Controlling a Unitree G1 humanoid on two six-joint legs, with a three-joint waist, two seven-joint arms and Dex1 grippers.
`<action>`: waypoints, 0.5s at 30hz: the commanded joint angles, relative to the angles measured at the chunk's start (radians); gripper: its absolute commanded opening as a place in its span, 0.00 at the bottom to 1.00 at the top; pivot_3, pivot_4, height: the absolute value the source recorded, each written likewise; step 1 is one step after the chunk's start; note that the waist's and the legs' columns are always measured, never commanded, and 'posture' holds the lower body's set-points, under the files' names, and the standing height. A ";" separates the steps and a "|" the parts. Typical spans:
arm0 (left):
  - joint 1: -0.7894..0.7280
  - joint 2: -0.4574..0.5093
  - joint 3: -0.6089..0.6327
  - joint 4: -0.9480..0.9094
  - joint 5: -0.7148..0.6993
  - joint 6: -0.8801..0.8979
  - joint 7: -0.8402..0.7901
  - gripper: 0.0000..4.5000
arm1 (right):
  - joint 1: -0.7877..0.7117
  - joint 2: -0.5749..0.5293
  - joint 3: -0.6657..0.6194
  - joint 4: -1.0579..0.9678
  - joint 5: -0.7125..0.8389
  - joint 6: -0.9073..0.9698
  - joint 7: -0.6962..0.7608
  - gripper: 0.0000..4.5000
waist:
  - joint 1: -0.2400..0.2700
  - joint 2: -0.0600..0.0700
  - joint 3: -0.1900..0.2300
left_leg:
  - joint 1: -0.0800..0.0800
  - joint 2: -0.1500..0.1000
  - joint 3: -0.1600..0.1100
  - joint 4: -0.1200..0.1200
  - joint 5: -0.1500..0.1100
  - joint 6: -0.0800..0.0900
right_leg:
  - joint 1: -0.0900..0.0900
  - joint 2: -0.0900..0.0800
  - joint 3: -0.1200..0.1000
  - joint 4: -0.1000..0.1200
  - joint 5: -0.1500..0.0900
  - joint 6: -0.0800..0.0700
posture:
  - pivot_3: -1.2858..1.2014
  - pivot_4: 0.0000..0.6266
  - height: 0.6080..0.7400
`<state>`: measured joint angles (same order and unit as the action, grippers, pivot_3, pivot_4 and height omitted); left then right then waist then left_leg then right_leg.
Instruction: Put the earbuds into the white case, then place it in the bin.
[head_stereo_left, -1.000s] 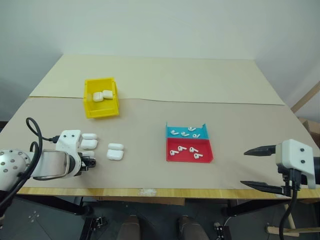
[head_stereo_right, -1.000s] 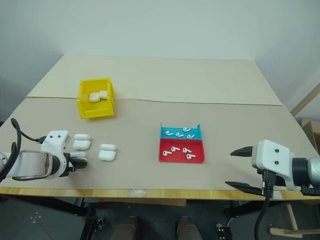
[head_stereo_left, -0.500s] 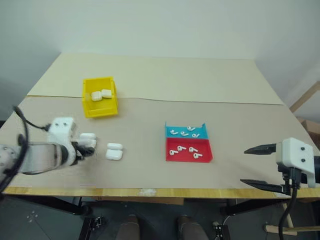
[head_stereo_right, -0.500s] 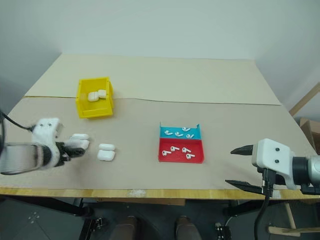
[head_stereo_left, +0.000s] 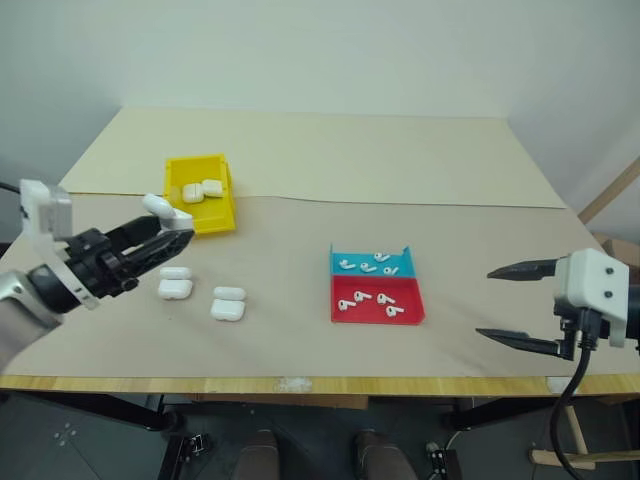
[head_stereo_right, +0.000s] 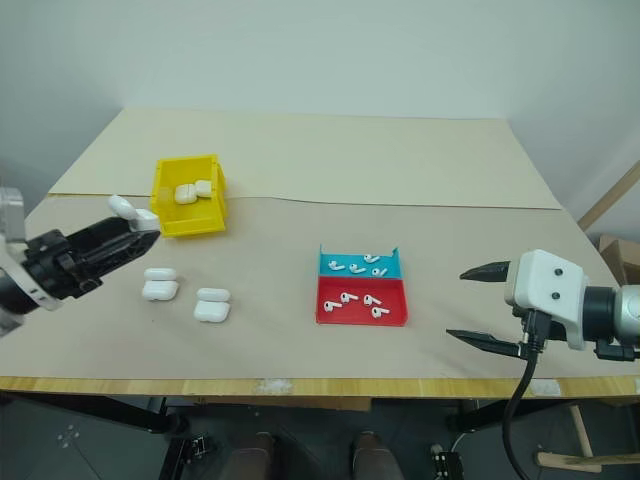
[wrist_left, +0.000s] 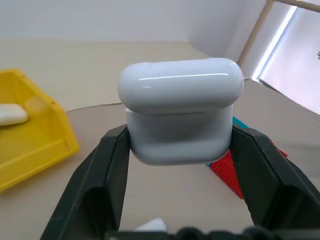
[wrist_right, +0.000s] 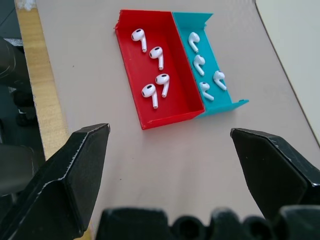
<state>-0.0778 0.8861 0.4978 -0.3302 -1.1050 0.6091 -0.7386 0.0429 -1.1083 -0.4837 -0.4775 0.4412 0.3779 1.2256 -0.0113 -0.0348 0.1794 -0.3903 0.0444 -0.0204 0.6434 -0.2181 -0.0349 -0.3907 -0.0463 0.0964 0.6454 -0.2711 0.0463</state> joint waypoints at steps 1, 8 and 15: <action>-0.055 -0.101 -0.065 0.045 0.095 -0.209 -0.264 0.61 | -0.029 -0.024 -0.015 -0.010 0.006 -0.019 0.003 1.00 | 0.000 0.000 0.000 | 0.000 0.000 0.000 0.000 0.000 0.000 | 0.000 0.000 0.000 0.000 0.000 0.000 | 0.52 0.24 1.00; -0.225 -0.113 -0.213 0.240 0.202 -0.250 -0.561 0.61 | -0.015 -0.008 -0.006 -0.068 0.009 -0.015 -0.012 1.00 | -0.003 -0.001 0.000 | -0.001 0.001 -0.001 0.001 0.000 0.000 | 0.000 0.001 0.000 0.000 -0.001 0.004 | 0.52 0.24 1.00; -0.378 -0.123 -0.266 0.450 0.210 -0.201 -0.775 0.61 | -0.017 0.006 0.039 -0.119 0.017 -0.014 -0.034 1.00 | -0.010 -0.001 0.000 | -0.001 0.001 -0.001 0.001 0.000 0.001 | 0.000 0.002 -0.001 0.001 -0.002 0.005 | 0.52 0.24 1.00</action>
<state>-0.4395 0.7601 0.2325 0.1074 -0.9004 0.4008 -1.4773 0.0349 -1.1030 -0.4378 -0.5712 0.4462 0.3744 1.1992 -0.0212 -0.0361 0.1795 -0.3913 0.0456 -0.0218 0.6447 -0.2183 -0.0343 -0.3909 -0.0446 0.0959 0.6460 -0.2728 0.0514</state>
